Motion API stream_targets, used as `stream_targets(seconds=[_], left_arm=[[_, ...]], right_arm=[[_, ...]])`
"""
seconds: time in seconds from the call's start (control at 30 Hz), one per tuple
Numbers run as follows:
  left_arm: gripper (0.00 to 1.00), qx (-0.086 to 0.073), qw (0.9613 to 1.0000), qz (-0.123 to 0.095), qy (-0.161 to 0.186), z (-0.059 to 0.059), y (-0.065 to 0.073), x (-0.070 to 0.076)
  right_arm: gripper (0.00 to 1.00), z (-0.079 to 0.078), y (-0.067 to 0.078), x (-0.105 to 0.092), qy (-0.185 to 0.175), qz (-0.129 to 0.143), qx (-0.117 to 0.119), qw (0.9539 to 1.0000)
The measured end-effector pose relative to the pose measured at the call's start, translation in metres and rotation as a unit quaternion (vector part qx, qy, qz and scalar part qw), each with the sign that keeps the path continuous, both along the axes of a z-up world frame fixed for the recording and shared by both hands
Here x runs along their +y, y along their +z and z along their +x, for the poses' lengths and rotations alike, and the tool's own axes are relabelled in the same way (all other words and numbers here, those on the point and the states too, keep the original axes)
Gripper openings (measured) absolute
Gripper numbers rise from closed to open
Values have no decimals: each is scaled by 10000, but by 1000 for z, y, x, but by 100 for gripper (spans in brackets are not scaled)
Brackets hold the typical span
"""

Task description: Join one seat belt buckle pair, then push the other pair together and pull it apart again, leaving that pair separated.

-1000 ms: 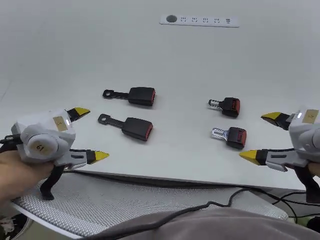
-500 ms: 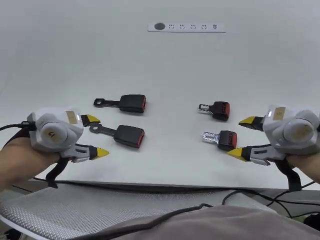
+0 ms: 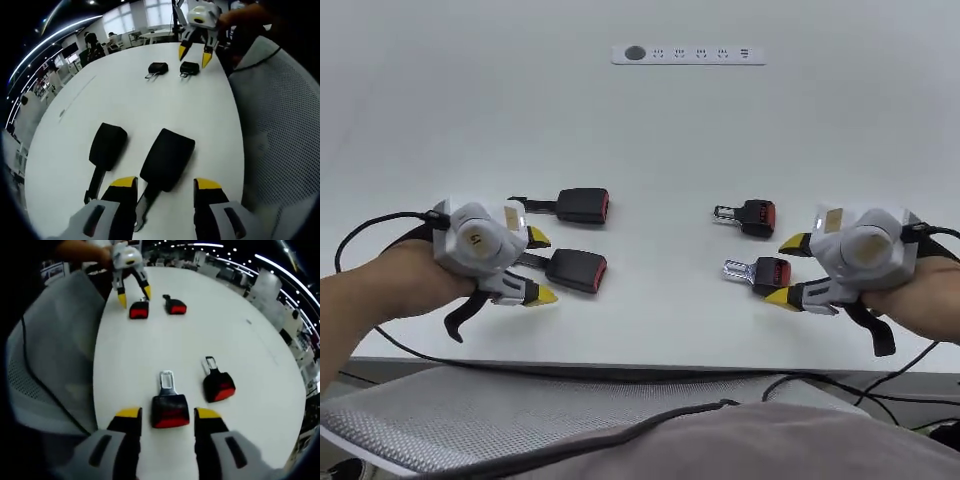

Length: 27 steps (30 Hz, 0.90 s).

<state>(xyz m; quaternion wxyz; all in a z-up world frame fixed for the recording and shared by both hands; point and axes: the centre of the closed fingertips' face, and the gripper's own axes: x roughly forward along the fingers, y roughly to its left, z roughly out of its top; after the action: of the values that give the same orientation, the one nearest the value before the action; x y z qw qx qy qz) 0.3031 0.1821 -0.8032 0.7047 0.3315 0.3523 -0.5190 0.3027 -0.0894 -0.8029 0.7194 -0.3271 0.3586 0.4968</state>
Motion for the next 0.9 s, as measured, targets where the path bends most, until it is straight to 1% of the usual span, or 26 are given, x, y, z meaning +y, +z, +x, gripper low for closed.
stream_targets(seconds=[0.03,0.07,0.1,0.13,0.2,0.23,0.27,0.37,0.4,0.43,0.47,0.53,0.57,0.63,0.73,0.8,0.9], left_arm=[[44,4,10000,18,-77,0,-1,-1],[44,16,9997,128,-223,-1,-4,-3],[44,-23,9987,297,-402,-2,-6,-1],[44,-55,9982,365,-481,-1,-7,-2],[43,-28,9986,300,-436,1,-7,-6],[41,-19,9988,217,-443,3,-5,-10],[40,-16,9988,207,-448,4,-5,-11],[37,34,9982,307,-509,6,-7,-11],[36,59,9982,300,-513,6,-7,-11],[36,91,9981,276,-535,6,-7,-13],[36,95,9981,273,-545,6,-7,-14],[35,112,9979,289,-576,5,-8,-14],[35,89,9973,329,-645,5,-9,-14],[34,138,9976,289,-609,5,-9,-15],[33,127,9975,290,-636,5,-9,-14],[32,120,9976,313,-603,5,-9,-13],[32,88,9973,363,-639,3,-10,-13]], right_arm=[[41,0,-3,-1,19,-47,43,10000],[41,1,-4,-1,44,-70,41,10000],[41,0,-5,-1,85,-101,37,9999],[41,0,-6,-1,115,-121,65,9998],[40,0,-9,-3,140,-168,125,9997],[40,1,-10,-4,157,-190,129,9996],[39,2,-12,-5,153,-211,176,9995],[39,3,-18,-9,106,-240,297,9992],[39,4,-20,-11,67,-252,342,9991],[39,4,-20,-11,48,-212,379,9990],[38,2,-20,-8,39,-87,478,9988],[35,2,-22,-10,61,-154,526,9985],[35,1,-21,-9,86,-137,513,9986],[35,0,-20,-7,157,-175,522,9984],[34,-2,-19,-4,244,-192,550,9980],[34,-4,-18,-3,263,-202,619,9975],[34,-5,-17,-1,382,-229,612,9971]])
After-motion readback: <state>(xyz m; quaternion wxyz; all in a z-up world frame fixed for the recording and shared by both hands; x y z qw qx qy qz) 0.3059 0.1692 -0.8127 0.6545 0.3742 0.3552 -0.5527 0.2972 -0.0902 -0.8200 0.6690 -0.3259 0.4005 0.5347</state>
